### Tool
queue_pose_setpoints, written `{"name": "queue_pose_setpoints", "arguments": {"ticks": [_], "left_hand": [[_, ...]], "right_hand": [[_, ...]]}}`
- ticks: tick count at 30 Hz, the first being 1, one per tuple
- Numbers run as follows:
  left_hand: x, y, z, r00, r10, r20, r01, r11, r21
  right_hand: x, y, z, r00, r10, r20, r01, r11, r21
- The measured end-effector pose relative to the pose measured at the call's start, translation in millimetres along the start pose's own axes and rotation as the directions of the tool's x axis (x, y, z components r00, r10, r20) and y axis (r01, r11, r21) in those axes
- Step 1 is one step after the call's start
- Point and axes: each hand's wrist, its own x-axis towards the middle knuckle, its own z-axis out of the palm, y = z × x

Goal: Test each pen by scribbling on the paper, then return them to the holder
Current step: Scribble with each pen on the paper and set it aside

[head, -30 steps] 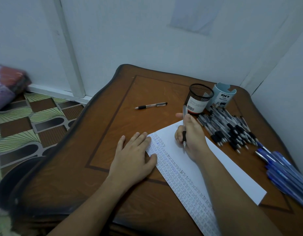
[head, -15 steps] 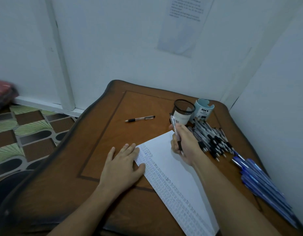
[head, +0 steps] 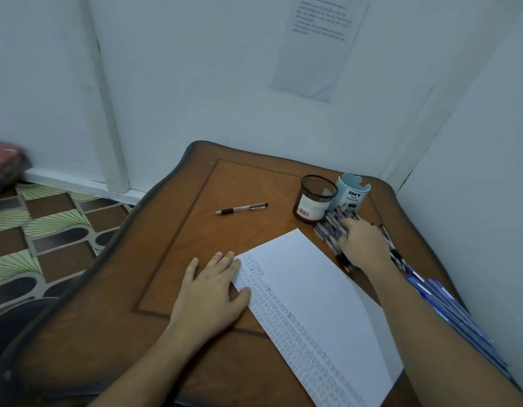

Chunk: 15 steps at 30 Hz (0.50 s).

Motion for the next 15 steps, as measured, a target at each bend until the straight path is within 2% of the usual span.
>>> {"name": "queue_pose_setpoints", "arguments": {"ticks": [2,4,7,9,12,15], "left_hand": [[0,0,0,1.0,0.001,-0.003,-0.001,1.0,0.001],[0,1,0,1.0,-0.001,-0.018,0.0,1.0,-0.014],[0,1,0,1.0,0.003,-0.012,-0.003,1.0,0.007],[0,0,-1,1.0,0.005,-0.004,-0.005,1.0,0.013],[-1,-1,-2,1.0,0.007,-0.001,-0.007,1.0,-0.006],[0,-2,-3,1.0,0.014,0.008,-0.014,1.0,0.006]], "right_hand": [[-2,-6,1,0.999,-0.016,-0.036,0.011,0.99,-0.142],[-2,-20,9,0.991,-0.097,-0.097,0.087,0.991,-0.099],[6,-53,32,0.951,-0.305,-0.053,0.309,0.936,0.17],[15,-80,44,0.919,-0.393,-0.008,0.373,0.867,0.33],[32,-115,53,0.918,-0.395,0.03,0.351,0.846,0.402],[51,-136,57,0.923,-0.333,0.192,0.247,0.896,0.368]]}}
